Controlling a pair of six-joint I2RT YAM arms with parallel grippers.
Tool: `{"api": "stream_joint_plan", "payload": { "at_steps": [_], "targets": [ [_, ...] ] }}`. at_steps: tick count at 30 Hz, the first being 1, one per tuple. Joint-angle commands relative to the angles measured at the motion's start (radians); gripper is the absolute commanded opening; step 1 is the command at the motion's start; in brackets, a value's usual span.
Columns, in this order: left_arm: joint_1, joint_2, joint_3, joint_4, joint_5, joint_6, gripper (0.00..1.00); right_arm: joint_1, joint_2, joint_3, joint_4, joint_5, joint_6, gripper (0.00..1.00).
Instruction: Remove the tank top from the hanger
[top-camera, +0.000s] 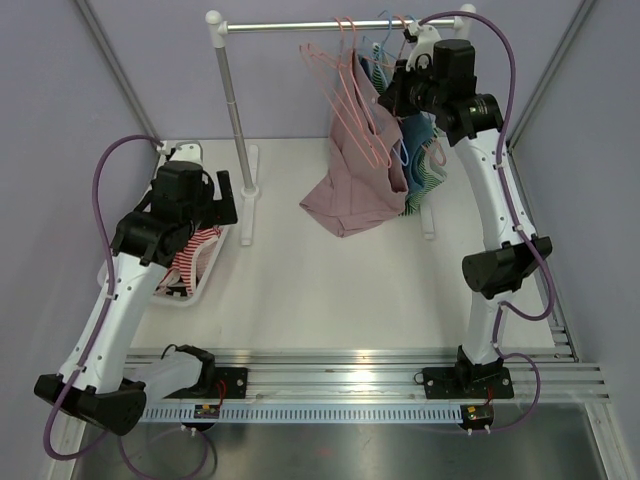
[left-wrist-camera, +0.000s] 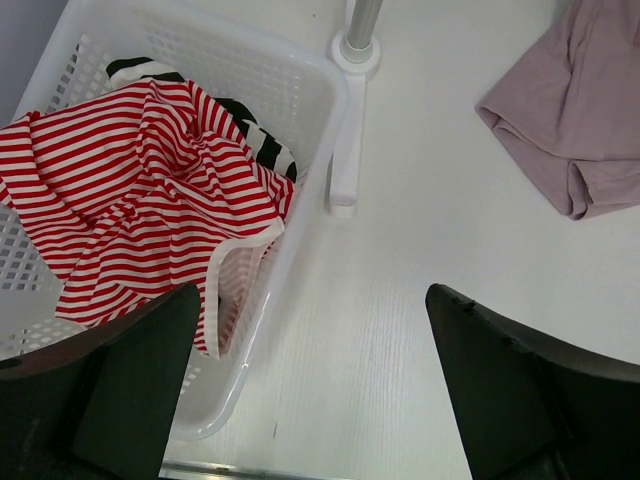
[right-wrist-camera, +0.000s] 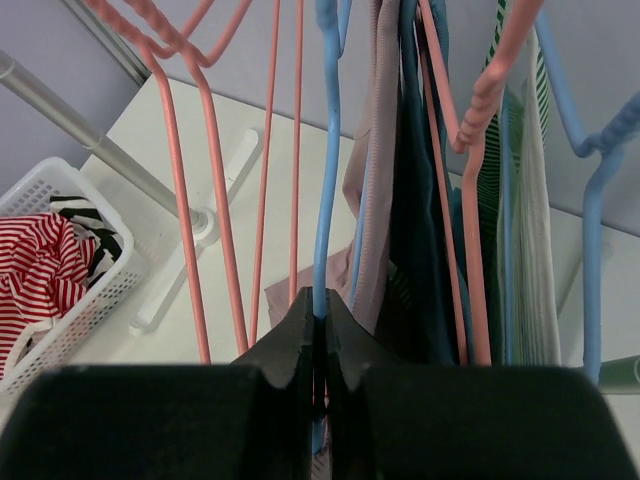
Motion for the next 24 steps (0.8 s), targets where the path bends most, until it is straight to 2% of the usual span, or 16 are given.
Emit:
{"api": "stream_joint_plan", "payload": {
  "at_steps": [1, 14, 24],
  "targets": [
    [-0.036, -0.026, 0.064, 0.013, -0.034, -0.009, 0.99, 0.004, -0.096, 0.066, 0.096, 0.004, 0.037, 0.0],
    [-0.211, 0.032, 0.254, -0.026, -0.096, -0.041, 0.99, 0.002, -0.246, 0.012, 0.07, 0.033, 0.019, 0.0],
    [-0.45, 0.149, 0.472, 0.151, -0.065, 0.074, 0.99, 0.002, -0.539, -0.305, 0.021, 0.058, -0.007, 0.0]
  ]
}}
